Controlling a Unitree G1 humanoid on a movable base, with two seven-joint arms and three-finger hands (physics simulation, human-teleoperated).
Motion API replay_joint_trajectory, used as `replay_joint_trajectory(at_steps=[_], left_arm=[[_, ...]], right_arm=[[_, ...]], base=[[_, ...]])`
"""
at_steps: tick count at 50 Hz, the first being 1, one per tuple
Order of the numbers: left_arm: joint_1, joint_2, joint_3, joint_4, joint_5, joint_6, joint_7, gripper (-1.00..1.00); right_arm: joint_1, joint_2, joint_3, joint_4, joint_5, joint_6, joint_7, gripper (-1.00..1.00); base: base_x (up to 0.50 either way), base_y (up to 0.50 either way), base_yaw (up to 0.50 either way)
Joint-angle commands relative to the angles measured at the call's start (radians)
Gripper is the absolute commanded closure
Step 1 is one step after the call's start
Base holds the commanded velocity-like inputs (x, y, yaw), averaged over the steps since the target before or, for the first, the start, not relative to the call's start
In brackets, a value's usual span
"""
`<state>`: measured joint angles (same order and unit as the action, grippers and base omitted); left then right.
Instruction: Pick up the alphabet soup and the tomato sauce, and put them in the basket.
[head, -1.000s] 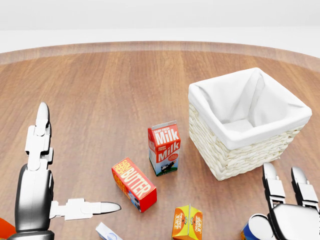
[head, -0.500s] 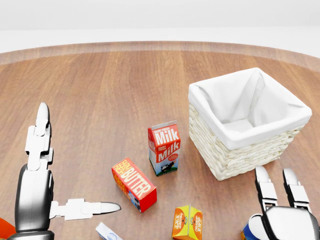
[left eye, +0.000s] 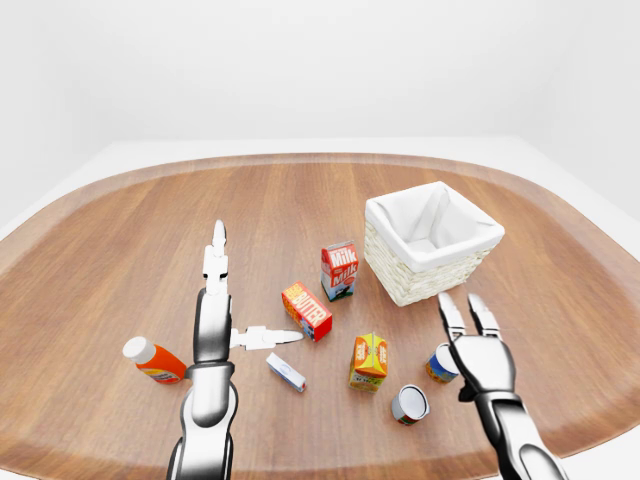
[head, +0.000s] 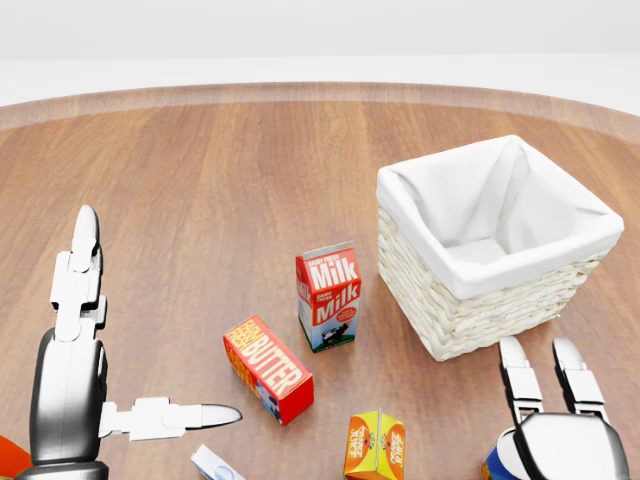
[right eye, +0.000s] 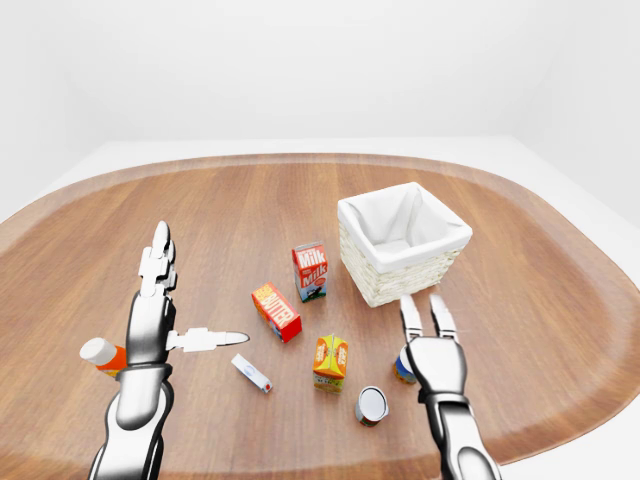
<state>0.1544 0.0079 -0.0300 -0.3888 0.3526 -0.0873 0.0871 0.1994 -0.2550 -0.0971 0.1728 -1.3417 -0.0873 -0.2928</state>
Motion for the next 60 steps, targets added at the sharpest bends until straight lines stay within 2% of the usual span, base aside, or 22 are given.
replay_joint_trajectory(at_steps=[1,21,38,60], left_arm=[[0.001,-0.001,0.000,-0.002,0.002,0.000,0.000,-1.00],[0.001,-0.001,0.000,-0.001,0.002,0.000,0.000,-1.00],[0.001,-0.001,0.000,-0.002,0.002,0.000,0.000,-1.00],[0.001,-0.001,0.000,-0.002,0.002,0.000,0.000,-1.00]], right_arm=[[-0.036,-0.021,0.023,0.078,-0.009,0.000,-0.039,-1.00],[-0.061,-0.035,0.041,0.119,-0.001,0.000,-0.048,-1.00],[-0.125,-0.048,0.084,0.268,-0.032,0.000,-0.134,-1.00],[-0.144,-0.050,0.123,0.336,-0.050,0.000,-0.179,-1.00]], base=[[0.00,0.00,0.00],[0.00,0.00,0.00],[0.00,0.00,0.00],[0.00,0.00,0.00]])
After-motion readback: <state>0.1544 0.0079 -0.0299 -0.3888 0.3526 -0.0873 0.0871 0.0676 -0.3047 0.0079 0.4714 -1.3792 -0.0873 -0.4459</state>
